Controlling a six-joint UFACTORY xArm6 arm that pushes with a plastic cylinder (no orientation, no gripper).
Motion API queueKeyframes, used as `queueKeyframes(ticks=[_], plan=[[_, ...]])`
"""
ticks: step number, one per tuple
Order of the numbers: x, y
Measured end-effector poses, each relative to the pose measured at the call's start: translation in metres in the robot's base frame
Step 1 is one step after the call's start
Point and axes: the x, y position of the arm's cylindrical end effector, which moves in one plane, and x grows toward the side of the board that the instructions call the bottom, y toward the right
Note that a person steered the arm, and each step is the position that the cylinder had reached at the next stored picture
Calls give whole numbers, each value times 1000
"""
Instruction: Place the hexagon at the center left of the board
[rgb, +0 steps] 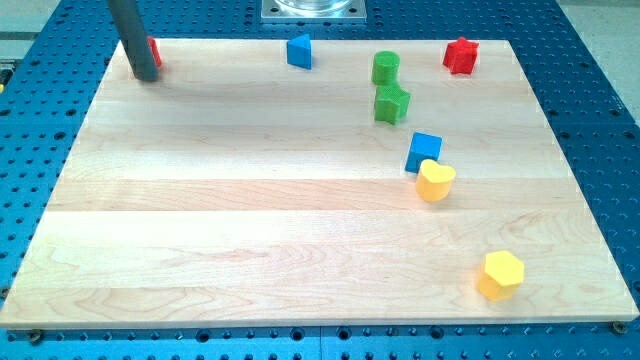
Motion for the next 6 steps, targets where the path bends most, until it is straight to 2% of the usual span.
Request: queueKeyframes(ticks=[1, 3, 5, 6], plan=[[-1, 2], [52, 10], [54, 14], [76, 58]])
